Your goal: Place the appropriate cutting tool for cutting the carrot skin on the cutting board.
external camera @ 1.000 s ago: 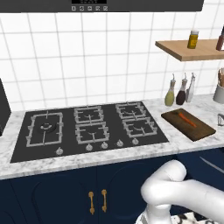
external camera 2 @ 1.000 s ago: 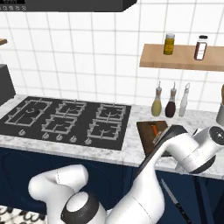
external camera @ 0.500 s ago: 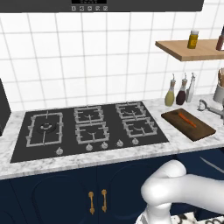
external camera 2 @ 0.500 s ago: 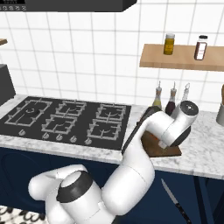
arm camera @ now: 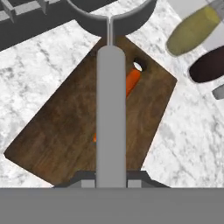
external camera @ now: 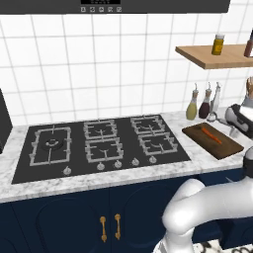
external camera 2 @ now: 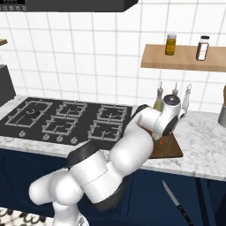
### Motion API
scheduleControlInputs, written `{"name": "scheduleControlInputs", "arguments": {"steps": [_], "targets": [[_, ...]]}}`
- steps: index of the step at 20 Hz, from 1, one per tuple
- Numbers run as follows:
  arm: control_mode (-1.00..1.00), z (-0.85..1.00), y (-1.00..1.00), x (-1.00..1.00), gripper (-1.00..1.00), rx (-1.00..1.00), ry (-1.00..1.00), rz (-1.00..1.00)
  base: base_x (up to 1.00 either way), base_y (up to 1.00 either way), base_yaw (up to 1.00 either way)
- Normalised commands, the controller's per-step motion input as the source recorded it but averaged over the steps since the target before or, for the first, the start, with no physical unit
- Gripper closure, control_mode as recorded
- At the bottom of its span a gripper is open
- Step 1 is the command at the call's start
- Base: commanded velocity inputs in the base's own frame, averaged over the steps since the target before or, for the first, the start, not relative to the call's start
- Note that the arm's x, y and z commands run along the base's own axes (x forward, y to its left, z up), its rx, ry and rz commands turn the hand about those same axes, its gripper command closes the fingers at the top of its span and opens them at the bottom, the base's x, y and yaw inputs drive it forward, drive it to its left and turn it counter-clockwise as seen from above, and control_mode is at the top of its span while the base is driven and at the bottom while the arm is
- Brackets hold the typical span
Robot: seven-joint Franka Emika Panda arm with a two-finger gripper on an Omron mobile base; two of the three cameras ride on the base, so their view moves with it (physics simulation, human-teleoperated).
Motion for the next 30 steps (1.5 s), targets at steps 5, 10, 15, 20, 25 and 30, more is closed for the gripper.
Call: {"name": "scheduleControlInputs", "arguments": {"steps": [5,10,15,20,25,30], "targets": [[-1.00,-0.43,0.00,0.00,1.00,0.00,0.41,0.00,0.00,0.00,0.00],[-1.00,-0.27,-0.01,0.00,1.00,0.00,0.20,0.00,0.00,0.00,0.00],[-1.00,-0.47,0.00,0.04,1.00,0.00,0.05,0.00,0.00,0.00,0.00],[-1.00,-1.00,0.23,0.40,1.00,0.00,-0.11,-0.03,0.00,0.00,0.00],[-1.00,-0.19,0.01,0.00,1.00,0.00,-0.03,0.00,0.00,0.00,0.00],[-1.00,-0.07,-0.01,0.00,-1.00,0.00,0.06,0.00,0.00,0.00,0.00]]}}
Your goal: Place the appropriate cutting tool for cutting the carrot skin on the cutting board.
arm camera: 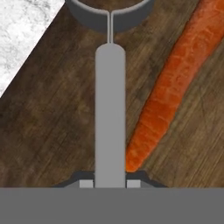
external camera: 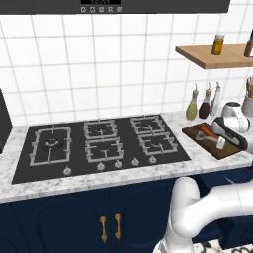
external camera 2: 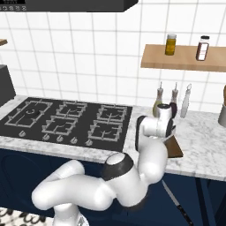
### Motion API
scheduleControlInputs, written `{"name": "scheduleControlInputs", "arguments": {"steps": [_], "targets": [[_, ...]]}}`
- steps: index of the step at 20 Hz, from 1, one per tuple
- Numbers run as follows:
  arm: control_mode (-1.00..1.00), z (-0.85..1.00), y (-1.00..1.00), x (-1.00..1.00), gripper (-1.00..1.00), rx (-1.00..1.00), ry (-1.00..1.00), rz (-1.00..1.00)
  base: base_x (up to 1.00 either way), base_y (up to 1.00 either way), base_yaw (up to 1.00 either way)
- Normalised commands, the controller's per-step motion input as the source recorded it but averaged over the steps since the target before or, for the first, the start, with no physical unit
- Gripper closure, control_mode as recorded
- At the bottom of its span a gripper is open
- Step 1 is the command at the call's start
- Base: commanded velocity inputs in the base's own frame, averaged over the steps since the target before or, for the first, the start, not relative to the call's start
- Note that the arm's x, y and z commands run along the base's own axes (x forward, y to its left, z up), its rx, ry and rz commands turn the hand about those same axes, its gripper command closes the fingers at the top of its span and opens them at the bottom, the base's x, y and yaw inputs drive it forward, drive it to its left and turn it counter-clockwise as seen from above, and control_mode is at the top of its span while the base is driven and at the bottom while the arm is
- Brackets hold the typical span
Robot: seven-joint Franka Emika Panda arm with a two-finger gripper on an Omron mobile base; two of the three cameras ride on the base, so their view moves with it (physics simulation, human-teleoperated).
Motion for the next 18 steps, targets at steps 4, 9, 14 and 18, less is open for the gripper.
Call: {"name": "scheduleControlInputs", "arguments": {"steps": [4,9,14,18], "targets": [[-1.00,0.11,-0.30,-0.12,-1.00,0.04,0.06,0.02,0.00,0.00,0.00],[-1.00,0.55,-0.42,-0.20,-1.00,0.07,0.00,0.14,0.00,0.00,0.00],[-1.00,-0.01,0.34,-0.05,-1.00,0.00,0.08,0.00,0.00,0.00,0.00],[-1.00,0.30,1.00,0.00,-1.00,-0.05,0.09,-0.05,0.00,0.00,0.00]]}}
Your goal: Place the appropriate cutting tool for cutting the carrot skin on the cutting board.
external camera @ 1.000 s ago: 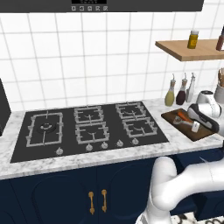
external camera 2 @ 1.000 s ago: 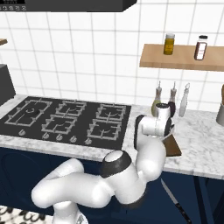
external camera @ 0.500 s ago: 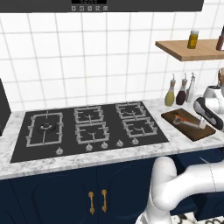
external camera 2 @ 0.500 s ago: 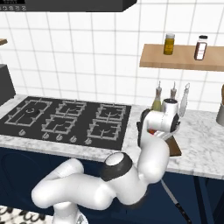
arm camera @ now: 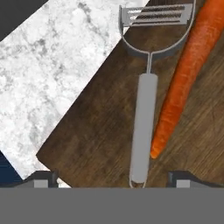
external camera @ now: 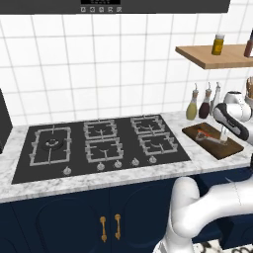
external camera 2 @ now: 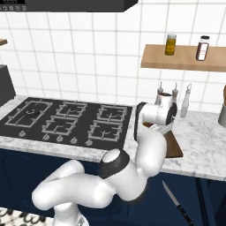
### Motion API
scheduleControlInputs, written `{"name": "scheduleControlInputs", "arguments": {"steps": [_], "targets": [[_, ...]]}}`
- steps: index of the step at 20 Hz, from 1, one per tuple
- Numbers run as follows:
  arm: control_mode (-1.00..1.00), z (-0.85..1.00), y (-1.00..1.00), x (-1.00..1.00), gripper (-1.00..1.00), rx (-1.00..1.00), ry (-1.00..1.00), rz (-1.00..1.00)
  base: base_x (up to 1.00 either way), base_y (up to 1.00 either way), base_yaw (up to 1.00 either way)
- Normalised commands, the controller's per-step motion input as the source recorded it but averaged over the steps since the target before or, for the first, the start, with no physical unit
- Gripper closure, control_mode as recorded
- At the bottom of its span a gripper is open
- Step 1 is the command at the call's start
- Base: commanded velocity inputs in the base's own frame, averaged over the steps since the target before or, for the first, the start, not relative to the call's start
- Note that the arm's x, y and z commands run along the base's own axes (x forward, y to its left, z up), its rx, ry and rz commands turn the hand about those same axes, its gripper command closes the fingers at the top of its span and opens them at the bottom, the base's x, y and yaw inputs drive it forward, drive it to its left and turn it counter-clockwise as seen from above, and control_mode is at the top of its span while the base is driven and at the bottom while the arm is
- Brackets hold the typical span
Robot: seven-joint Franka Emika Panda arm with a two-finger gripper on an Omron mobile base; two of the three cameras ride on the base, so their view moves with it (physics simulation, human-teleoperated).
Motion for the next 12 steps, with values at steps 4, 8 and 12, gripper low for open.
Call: {"name": "scheduleControlInputs", "arguments": {"steps": [4,8,12], "targets": [[-1.00,0.64,0.94,0.04,-1.00,-0.05,0.09,-0.05,0.00,0.00,0.00],[-1.00,0.32,0.36,0.01,-1.00,0.00,0.06,-0.01,0.00,0.00,0.00],[-1.00,-0.18,0.18,-0.38,-1.00,0.00,0.00,0.00,0.00,0.00,0.00]]}}
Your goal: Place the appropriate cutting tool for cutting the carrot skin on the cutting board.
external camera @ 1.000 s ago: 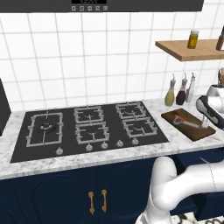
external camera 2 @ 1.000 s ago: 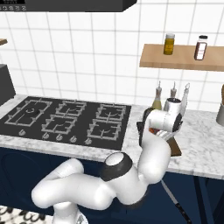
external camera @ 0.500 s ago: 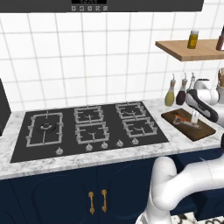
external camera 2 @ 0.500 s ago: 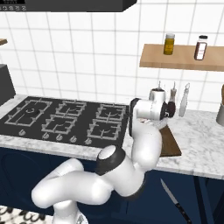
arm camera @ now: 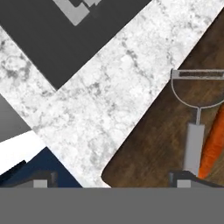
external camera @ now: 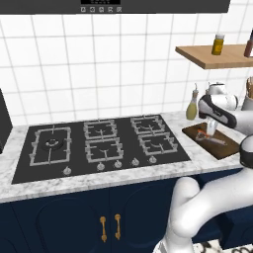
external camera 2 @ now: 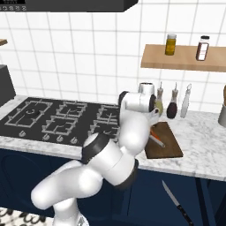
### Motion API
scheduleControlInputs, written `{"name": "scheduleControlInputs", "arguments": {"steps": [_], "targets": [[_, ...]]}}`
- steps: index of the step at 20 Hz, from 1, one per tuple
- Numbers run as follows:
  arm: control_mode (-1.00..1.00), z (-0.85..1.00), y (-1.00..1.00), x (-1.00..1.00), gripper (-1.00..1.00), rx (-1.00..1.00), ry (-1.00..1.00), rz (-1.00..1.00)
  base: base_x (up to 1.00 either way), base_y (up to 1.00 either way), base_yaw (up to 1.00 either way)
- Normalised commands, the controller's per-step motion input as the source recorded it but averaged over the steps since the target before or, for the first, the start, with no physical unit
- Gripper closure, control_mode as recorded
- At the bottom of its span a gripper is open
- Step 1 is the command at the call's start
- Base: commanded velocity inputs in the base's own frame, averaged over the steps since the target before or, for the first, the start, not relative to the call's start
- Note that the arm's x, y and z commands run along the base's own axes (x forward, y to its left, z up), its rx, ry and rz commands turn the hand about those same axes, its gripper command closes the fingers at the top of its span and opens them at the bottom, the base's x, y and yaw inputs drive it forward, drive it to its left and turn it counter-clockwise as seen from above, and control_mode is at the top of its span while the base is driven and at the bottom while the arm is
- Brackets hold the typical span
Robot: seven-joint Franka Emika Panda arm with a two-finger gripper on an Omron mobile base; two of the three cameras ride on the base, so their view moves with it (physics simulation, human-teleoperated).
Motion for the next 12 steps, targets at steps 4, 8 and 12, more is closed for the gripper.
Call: {"name": "scheduleControlInputs", "arguments": {"steps": [4,8,12], "targets": [[-1.00,-0.10,0.60,-0.64,-1.00,0.00,0.00,0.00,0.00,0.00,0.00],[-1.00,0.00,0.62,-0.89,-1.00,0.00,-0.01,0.00,0.00,0.00,0.00],[-1.00,-0.04,0.57,-1.00,-1.00,0.00,0.00,0.00,0.00,0.00,0.00]]}}
